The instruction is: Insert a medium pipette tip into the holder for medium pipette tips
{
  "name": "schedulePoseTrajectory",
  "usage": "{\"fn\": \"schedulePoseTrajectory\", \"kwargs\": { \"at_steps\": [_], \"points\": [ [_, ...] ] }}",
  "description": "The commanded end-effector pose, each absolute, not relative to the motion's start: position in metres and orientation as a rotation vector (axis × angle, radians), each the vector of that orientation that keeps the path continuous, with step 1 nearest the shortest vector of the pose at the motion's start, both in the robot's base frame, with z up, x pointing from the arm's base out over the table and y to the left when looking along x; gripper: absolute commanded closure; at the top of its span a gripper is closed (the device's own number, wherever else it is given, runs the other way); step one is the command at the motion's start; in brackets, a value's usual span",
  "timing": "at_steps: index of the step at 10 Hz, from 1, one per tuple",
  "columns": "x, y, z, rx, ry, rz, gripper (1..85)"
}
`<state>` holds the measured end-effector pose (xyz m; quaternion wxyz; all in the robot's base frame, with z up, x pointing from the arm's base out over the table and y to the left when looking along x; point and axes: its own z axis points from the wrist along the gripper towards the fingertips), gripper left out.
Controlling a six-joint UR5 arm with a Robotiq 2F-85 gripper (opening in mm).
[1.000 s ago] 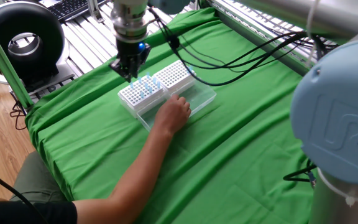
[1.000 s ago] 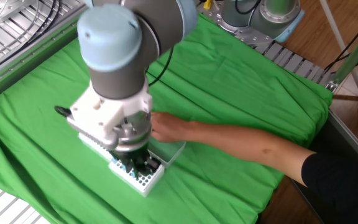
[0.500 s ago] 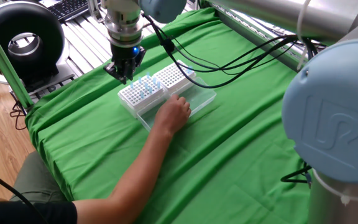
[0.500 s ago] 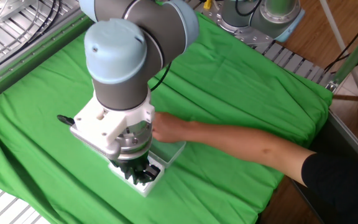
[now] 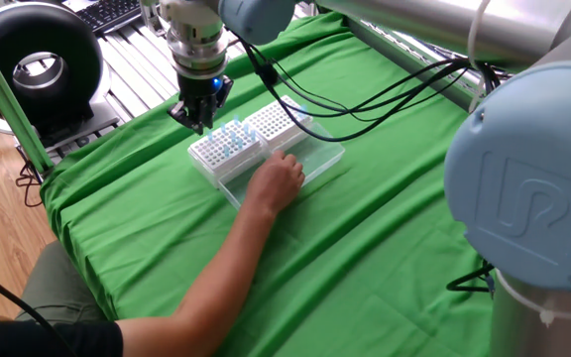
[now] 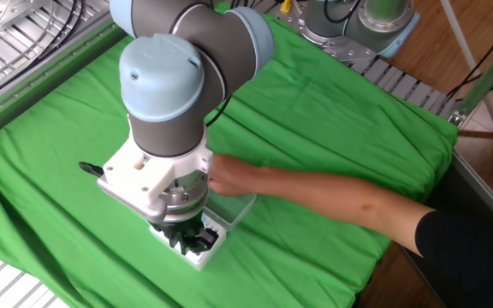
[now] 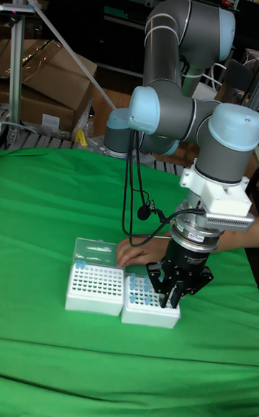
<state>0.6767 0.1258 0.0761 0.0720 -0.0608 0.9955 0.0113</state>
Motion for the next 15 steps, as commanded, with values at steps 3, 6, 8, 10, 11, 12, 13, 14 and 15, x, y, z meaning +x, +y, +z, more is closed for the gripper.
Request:
{"fn": "schedulePoseTrajectory", "kwargs": {
  "at_steps": [3, 6, 8, 10, 11, 12, 13, 14, 15],
  "points": [
    [0.673, 0.126, 0.073, -0.182, 2.991, 0.048, 59.3],
    [0.672, 0.124, 0.069, -0.184, 2.984, 0.051, 60.0],
    [0.672, 0.126, 0.069, -0.169, 2.982, 0.061, 61.3],
    [0.671, 0.129, 0.068, -0.148, 2.984, 0.075, 65.0],
    [0.671, 0.130, 0.067, -0.139, 2.984, 0.073, 67.3],
    [0.671, 0.128, 0.067, -0.133, 2.984, 0.062, 71.0],
    [0.669, 0.125, 0.069, -0.132, 2.991, 0.049, 75.3],
    [0.667, 0.121, 0.072, -0.133, 3.002, 0.038, 77.7],
    [0.664, 0.118, 0.077, -0.131, 3.015, 0.021, 80.3]
  ]
}}
